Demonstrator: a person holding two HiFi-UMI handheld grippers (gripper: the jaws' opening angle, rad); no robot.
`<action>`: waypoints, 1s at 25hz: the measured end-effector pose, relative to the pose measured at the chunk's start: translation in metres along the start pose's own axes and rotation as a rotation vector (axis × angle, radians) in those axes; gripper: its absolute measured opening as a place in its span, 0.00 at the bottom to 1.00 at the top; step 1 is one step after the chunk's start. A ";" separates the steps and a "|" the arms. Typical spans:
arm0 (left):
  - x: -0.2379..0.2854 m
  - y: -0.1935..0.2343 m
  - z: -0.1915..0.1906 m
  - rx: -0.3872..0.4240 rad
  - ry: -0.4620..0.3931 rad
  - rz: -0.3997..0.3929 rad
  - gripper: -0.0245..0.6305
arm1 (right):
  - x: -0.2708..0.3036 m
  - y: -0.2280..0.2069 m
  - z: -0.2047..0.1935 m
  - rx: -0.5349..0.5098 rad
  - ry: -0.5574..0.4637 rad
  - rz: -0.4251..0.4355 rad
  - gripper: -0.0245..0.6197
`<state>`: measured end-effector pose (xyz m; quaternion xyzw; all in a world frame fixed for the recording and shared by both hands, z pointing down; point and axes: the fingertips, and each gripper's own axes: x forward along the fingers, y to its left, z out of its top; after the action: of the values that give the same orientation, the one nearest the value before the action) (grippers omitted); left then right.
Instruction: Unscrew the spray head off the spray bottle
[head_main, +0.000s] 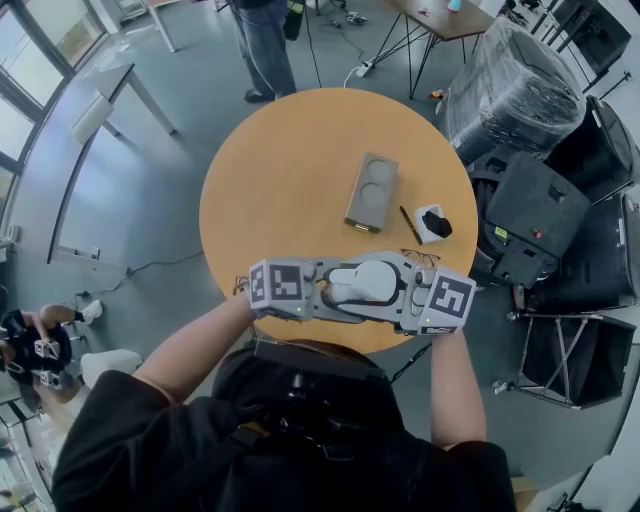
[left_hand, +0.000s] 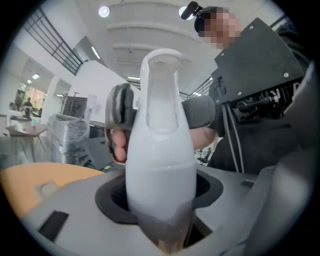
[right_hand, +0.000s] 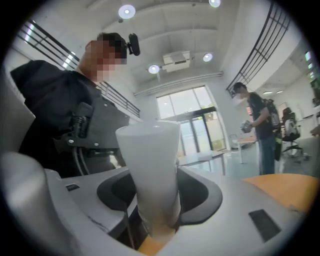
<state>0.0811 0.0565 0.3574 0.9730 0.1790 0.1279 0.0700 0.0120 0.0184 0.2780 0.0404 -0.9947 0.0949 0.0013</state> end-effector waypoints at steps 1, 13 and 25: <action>-0.003 0.012 -0.001 0.014 0.002 0.074 0.47 | -0.001 -0.012 -0.003 0.003 0.011 -0.076 0.45; -0.051 0.094 0.008 -0.041 -0.129 0.771 0.47 | -0.003 -0.072 0.010 -0.017 -0.040 -0.698 0.46; -0.064 0.094 0.013 0.040 -0.107 0.950 0.47 | 0.014 -0.071 0.011 -0.071 0.023 -0.774 0.45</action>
<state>0.0580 -0.0550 0.3473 0.9535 -0.2870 0.0919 -0.0061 0.0034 -0.0547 0.2812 0.4118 -0.9084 0.0532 0.0495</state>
